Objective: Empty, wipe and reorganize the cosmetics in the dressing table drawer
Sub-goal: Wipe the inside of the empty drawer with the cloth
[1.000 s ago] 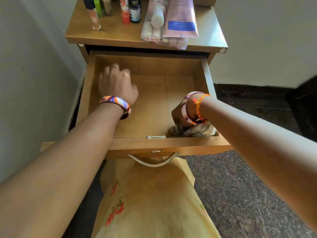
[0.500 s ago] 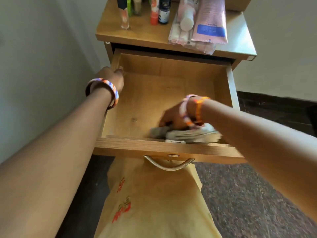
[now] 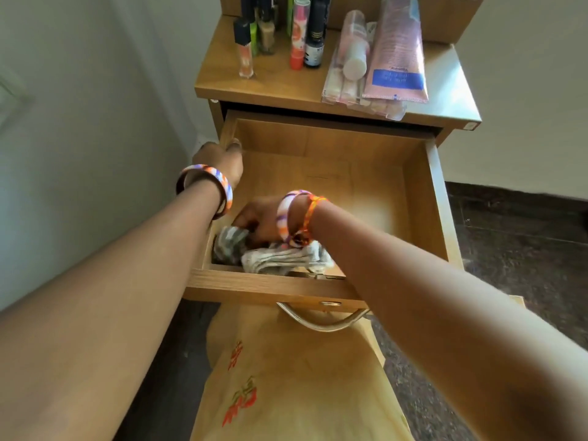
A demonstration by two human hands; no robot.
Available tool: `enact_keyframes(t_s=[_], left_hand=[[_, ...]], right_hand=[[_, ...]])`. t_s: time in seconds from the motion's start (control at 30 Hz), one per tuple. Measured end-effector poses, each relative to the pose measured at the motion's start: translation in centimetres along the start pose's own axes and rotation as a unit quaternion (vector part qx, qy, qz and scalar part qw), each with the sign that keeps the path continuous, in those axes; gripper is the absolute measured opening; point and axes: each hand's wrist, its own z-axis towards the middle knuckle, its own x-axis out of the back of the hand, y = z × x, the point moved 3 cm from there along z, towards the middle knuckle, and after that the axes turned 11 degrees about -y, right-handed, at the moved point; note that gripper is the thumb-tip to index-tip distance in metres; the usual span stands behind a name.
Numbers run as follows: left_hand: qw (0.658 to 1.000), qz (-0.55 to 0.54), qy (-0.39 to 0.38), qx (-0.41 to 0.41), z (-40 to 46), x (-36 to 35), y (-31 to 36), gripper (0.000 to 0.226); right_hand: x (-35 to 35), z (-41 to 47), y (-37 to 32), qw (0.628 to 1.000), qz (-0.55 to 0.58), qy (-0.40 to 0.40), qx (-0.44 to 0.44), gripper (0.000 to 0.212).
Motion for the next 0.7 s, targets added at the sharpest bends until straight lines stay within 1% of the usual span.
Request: enact_keyframes(t_s=[0.03, 0.07, 0.1, 0.13, 0.17, 0.2, 0.27, 0.3, 0.33, 0.4, 0.43, 0.47, 0.5, 0.53, 0.57, 0.6, 0.63, 0.67, 0.7], left_hand=[[1.0, -0.005, -0.004, -0.002, -0.1, 0.1, 0.1, 0.059], [1.0, -0.006, -0.006, -0.004, -0.2, 0.1, 0.1, 0.059], [1.0, -0.004, -0.005, -0.005, -0.4, 0.2, 0.1, 0.058], [1.0, -0.002, -0.004, -0.005, -0.5, 0.2, 0.1, 0.058], [1.0, -0.001, -0.005, -0.006, -0.7, 0.2, 0.1, 0.058], [1.0, 0.0, -0.005, -0.007, -0.9, 0.1, 0.1, 0.058], [1.0, 0.006, 0.001, -0.009, -1.1, 0.1, 0.2, 0.058], [1.0, 0.011, 0.002, -0.009, -1.1, 0.0, 0.2, 0.058], [1.0, 0.016, 0.002, -0.01, -1.1, 0.1, 0.2, 0.058], [1.0, 0.023, 0.003, -0.016, -1.1, 0.2, 0.3, 0.058], [0.999, 0.026, 0.004, -0.019, -1.1, 0.2, 0.3, 0.058], [0.999, 0.03, 0.005, -0.022, -1.2, 0.2, 0.3, 0.057], [0.999, 0.03, 0.005, -0.023, -1.2, 0.2, 0.2, 0.057], [0.999, 0.027, 0.006, -0.023, -1.3, 0.2, 0.3, 0.057], [1.0, 0.022, 0.006, -0.021, -1.3, 0.2, 0.4, 0.057], [1.0, 0.017, 0.007, -0.018, -1.3, 0.2, 0.6, 0.057], [1.0, 0.011, 0.007, -0.014, -1.2, 0.2, 0.7, 0.057], [1.0, 0.006, 0.008, -0.011, -1.1, 0.2, 0.6, 0.057], [1.0, 0.001, 0.006, -0.01, -1.0, 0.1, 0.5, 0.056]], right_hand=[[0.2, -2.1, -0.1, 0.999, -0.002, 0.027, 0.034, 0.021], [1.7, -2.5, -1.0, 0.99, 0.042, 0.109, 0.078, 0.026], [2.5, -3.8, -0.5, 0.979, 0.114, 0.109, 0.129, 0.022], [3.7, -4.9, 0.1, 0.958, 0.193, 0.092, 0.192, 0.02], [4.0, -5.2, 0.7, 0.947, 0.228, 0.111, 0.196, 0.023], [4.6, -5.1, 1.7, 0.942, 0.243, 0.138, 0.185, 0.033], [4.4, -5.0, 2.2, 0.949, 0.19, 0.218, 0.126, 0.064], [4.1, -4.9, 2.0, 0.949, 0.154, 0.254, 0.106, 0.071], [4.3, -4.8, 1.9, 0.947, 0.115, 0.283, 0.1, 0.066], [4.7, -5.0, 1.3, 0.935, 0.144, 0.3, 0.124, 0.043], [4.7, -5.2, 1.1, 0.932, 0.164, 0.297, 0.125, 0.037], [5.3, -5.1, 1.5, 0.929, 0.156, 0.316, 0.111, 0.034], [5.9, -5.3, 1.9, 0.92, 0.101, 0.372, 0.07, 0.036], [6.6, -5.4, 2.4, 0.896, 0.016, 0.444, 0.008, 0.041], [7.3, -5.6, 3.1, 0.852, -0.069, 0.516, -0.049, 0.048], [7.4, -5.6, 3.3, 0.816, -0.134, 0.556, -0.079, 0.054], [7.0, -5.3, 3.0, 0.801, -0.184, 0.563, -0.089, 0.061], [6.4, -4.6, 2.5, 0.808, -0.243, 0.528, -0.097, 0.067], [5.4, -3.3, 1.9, 0.828, -0.307, 0.456, -0.113, 0.07]])
